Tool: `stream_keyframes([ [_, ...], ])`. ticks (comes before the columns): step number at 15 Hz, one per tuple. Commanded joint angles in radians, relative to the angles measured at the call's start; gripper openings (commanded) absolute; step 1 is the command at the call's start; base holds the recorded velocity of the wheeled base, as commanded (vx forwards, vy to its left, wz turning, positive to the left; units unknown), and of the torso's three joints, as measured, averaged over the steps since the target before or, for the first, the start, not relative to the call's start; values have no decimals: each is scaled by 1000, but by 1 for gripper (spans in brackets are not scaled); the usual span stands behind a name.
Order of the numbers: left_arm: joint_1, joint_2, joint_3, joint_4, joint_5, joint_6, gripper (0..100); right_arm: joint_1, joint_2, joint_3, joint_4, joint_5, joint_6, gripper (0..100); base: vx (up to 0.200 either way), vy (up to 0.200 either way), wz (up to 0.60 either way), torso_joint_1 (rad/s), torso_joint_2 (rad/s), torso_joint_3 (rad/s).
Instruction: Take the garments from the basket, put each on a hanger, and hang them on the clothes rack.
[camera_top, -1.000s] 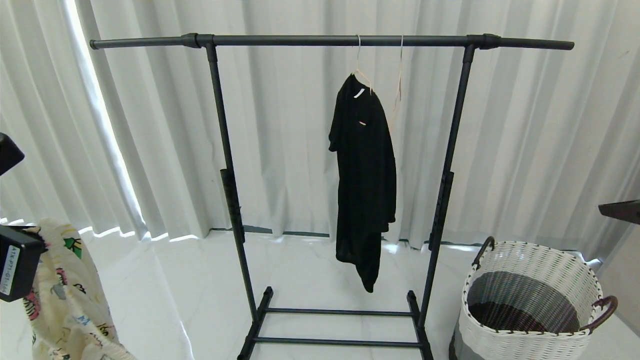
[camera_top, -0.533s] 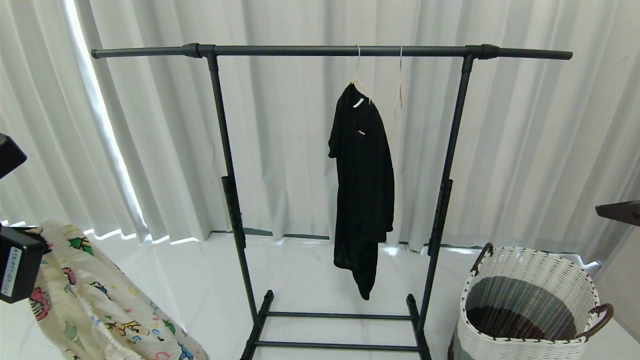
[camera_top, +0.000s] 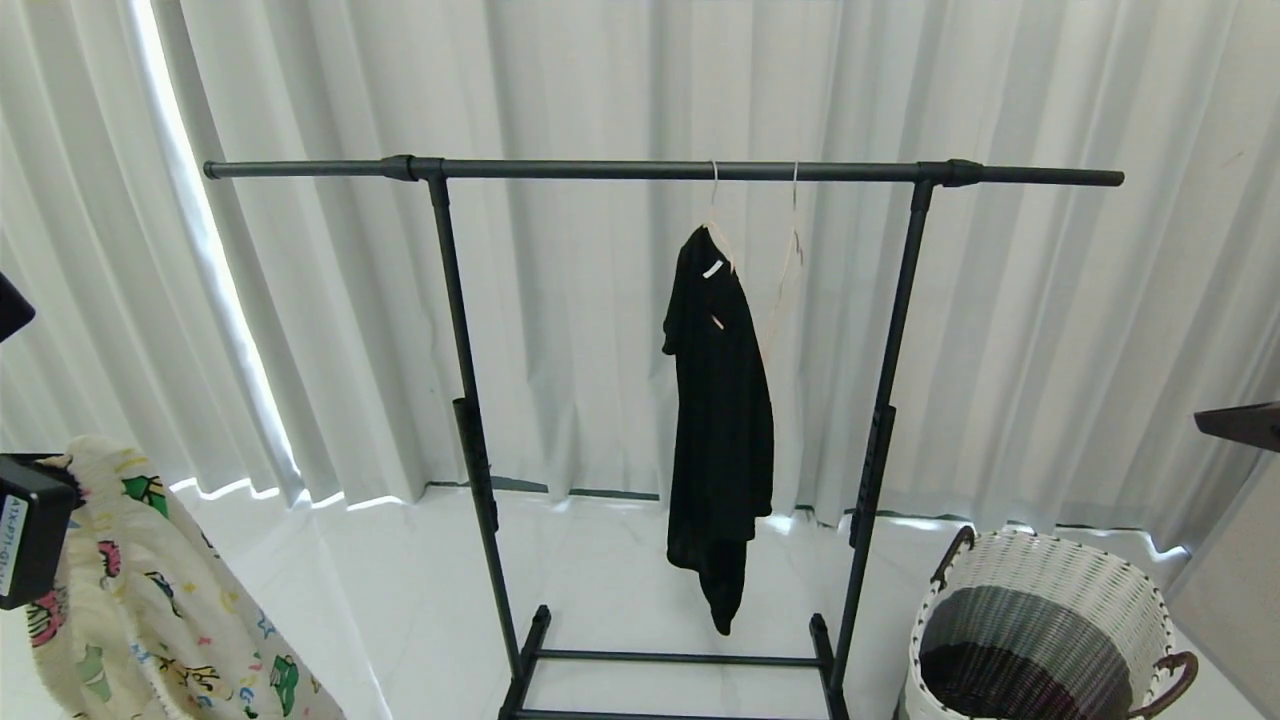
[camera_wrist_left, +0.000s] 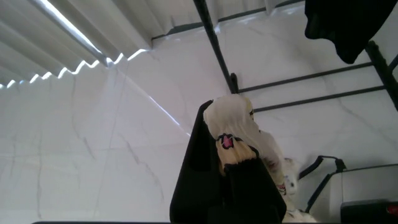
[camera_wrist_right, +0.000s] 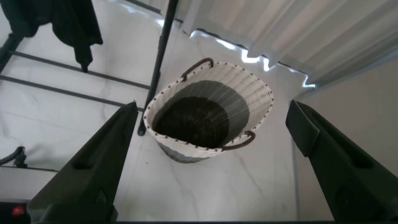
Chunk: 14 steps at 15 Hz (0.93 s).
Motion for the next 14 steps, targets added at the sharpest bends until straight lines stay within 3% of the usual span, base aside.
stream_keyframes([
  [1, 0, -4, 3, 0, -1, 1, 0, 0, 2, 0, 0, 0, -1, 100, 0, 0, 0, 198, -481, -276],
  [11, -4, -18, 16, 0, -1, 2, 0, 0, 7, 1, -37, 4, 2, 100, 0, 0, 0, 220, -499, -285],
  [14, -10, -22, 16, 0, -3, 2, 0, 0, 7, 1, -42, 41, 2, 100, 200, 0, 0, 227, -497, -269],
])
